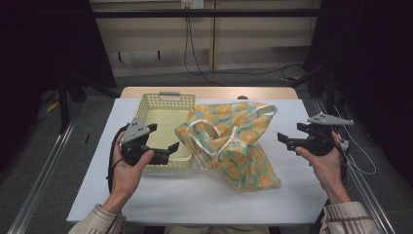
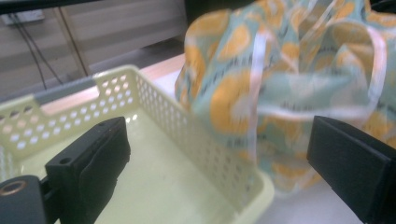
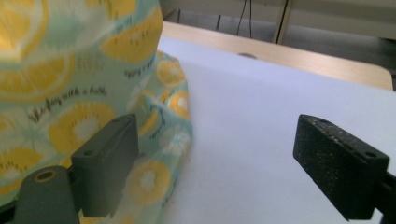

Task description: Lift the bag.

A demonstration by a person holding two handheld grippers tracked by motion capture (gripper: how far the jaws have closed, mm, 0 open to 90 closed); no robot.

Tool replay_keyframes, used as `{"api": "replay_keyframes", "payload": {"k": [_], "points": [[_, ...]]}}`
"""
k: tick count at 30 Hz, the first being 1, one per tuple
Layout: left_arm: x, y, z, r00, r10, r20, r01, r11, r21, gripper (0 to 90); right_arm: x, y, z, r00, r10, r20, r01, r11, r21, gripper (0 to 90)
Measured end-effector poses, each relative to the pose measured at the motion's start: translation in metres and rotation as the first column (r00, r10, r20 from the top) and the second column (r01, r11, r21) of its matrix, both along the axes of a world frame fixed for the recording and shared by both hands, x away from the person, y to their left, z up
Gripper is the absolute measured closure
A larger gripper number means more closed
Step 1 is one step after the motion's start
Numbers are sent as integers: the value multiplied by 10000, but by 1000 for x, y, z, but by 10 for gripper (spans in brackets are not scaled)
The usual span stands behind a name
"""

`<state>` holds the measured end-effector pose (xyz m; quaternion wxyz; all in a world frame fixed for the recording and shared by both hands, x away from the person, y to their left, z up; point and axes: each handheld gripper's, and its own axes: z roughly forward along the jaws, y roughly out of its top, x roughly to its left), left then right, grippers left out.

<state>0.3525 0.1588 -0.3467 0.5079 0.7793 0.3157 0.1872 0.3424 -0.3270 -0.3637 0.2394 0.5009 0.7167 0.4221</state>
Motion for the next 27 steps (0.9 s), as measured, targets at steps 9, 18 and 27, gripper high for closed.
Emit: {"api": "replay_keyframes", "payload": {"k": [9, 18, 27], "points": [[-21, 38, -31, 9943, 1027, -302, -1028, 9947, -29, 54, -25, 3, -22, 9996, -90, -286, 89, 10000, -38, 131], [-36, 58, -59, 9866, 1460, -723, -1452, 9893, 162, 53, -44, 3, -48, 9984, -190, -539, 202, 9995, 225, 144], [-44, 62, -66, 9876, 1408, -697, -1416, 9899, -61, 68, -45, -2, -58, 9983, -363, -456, 374, 9990, 254, 144]]}}
